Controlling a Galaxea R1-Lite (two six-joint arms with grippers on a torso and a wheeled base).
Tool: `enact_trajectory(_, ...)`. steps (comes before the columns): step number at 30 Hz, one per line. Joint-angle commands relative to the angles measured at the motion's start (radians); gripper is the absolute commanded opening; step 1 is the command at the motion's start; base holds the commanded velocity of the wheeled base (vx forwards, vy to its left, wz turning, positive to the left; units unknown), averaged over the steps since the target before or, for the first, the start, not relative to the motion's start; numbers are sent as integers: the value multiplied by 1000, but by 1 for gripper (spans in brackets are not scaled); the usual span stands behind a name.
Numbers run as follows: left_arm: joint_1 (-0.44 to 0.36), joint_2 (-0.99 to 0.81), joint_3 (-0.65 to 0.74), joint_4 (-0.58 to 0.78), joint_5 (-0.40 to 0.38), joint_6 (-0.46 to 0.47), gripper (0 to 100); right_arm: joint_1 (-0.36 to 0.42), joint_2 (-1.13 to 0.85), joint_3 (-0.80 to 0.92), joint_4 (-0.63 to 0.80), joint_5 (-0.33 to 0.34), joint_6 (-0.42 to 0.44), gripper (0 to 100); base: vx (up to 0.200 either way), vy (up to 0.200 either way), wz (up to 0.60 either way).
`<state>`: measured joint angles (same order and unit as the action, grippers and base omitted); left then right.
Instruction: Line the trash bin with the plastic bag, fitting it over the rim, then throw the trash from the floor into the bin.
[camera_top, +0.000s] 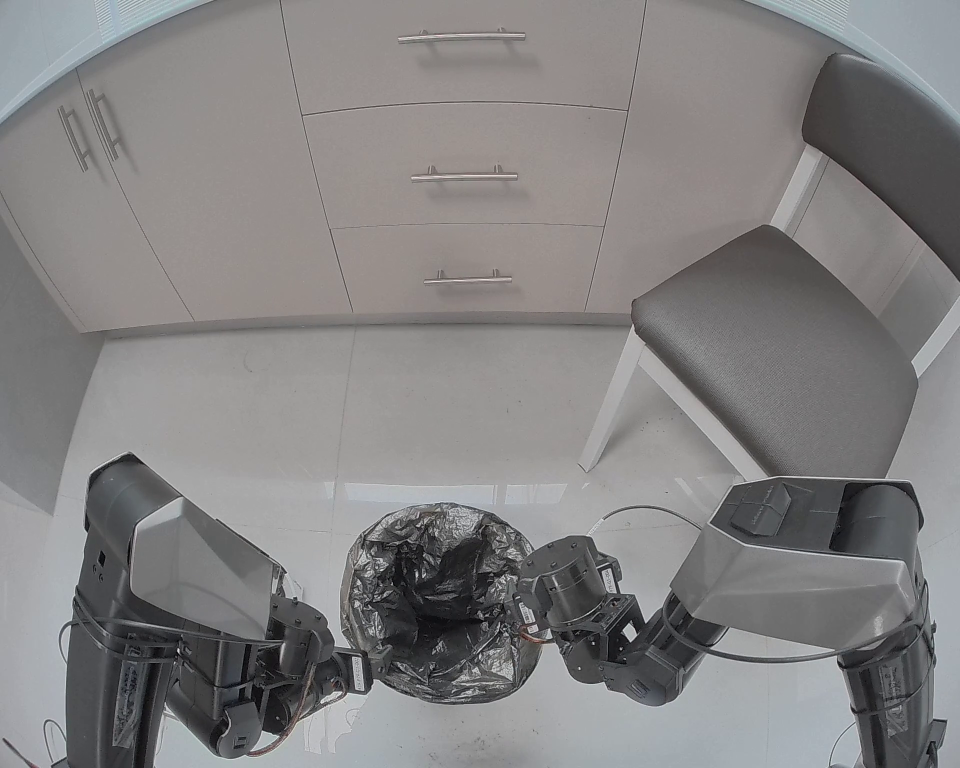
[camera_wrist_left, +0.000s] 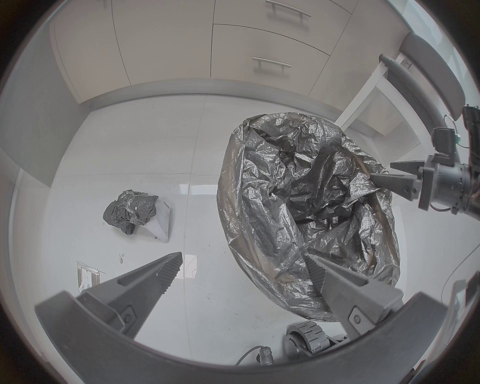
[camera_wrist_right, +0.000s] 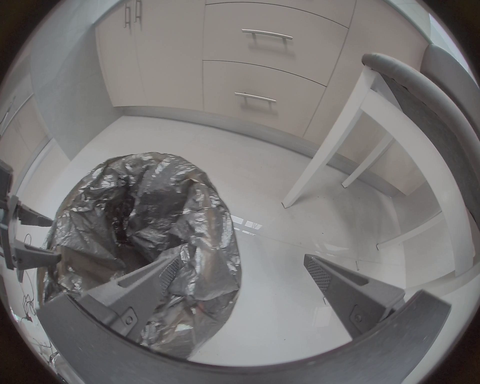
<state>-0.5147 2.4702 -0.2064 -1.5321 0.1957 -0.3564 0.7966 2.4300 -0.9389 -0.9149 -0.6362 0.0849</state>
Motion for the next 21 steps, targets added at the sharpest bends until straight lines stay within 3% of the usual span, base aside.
enact_trajectory(1, -2, 1, 1, 0, 1, 0, 100, -10, 7, -3, -1, -2, -1, 100, 0, 0, 0)
enact_trajectory(21, -2, 1, -5, 0, 5, -4, 100, -42, -9, -15, -1, -25, -16, 100, 0, 0, 0)
